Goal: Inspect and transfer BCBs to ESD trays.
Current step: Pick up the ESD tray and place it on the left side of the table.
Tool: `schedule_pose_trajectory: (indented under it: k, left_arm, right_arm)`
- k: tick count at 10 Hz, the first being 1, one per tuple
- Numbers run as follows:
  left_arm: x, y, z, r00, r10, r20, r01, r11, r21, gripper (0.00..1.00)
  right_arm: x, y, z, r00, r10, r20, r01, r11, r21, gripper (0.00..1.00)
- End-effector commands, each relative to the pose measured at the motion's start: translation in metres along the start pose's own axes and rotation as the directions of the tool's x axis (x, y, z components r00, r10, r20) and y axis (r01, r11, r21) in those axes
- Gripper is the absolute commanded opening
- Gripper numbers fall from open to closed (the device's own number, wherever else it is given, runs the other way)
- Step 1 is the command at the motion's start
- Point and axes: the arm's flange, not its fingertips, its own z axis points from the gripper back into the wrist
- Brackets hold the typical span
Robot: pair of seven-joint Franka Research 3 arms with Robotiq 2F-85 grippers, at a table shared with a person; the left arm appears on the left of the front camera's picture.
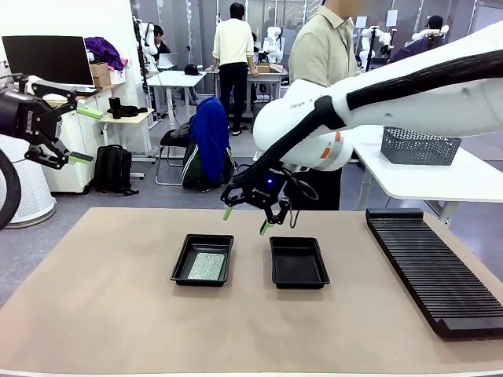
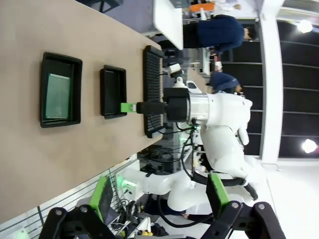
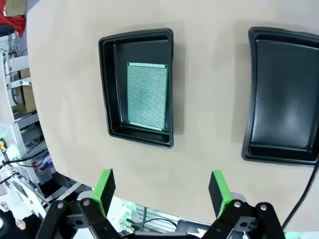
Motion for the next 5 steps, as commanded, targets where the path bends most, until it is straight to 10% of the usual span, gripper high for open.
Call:
schedule_pose_trajectory:
  k: [1, 5]
  left_arm:
    - [0.004, -0.014, -0.018, 1.0, -0.03, -0.006, 0.031, 0.991, 0.133, 1.0]
    - [0.009, -0.024, -0.066, 0.994, -0.063, -0.09, 0.091, 0.93, 0.357, 1.0]
  right_arm:
    - [-0.018, -0.03, 0.008, 1.0, 0.025, 0.014, -0.026, 0.995, 0.092, 1.0]
    - [-0.024, -0.056, 0.032, 0.998, 0.048, 0.03, -0.053, 0.98, 0.194, 1.0]
